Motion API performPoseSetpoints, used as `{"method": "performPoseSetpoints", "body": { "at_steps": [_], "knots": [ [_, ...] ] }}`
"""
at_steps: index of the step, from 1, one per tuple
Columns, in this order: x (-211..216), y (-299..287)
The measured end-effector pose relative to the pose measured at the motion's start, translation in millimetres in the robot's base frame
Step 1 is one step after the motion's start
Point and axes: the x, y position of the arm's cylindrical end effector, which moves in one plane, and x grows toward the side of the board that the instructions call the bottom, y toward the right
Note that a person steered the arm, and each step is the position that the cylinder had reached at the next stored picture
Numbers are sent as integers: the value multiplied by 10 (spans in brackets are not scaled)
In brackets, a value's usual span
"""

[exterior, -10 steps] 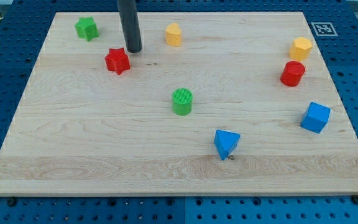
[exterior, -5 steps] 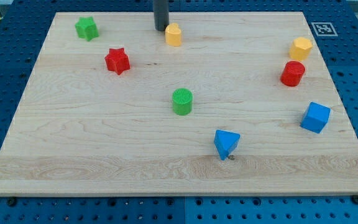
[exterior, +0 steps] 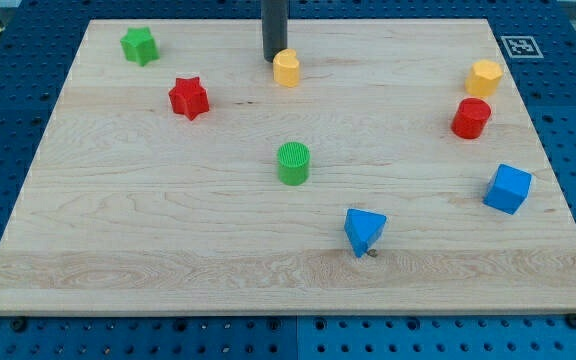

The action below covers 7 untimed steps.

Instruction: Place the yellow heart to the left of the yellow hexagon

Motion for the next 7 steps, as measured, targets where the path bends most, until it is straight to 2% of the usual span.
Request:
{"method": "performPoseSetpoints", "body": {
  "at_steps": [2, 4, 7],
  "knots": [
    [168, -115],
    [342, 325],
    [339, 874]
  ]
}}
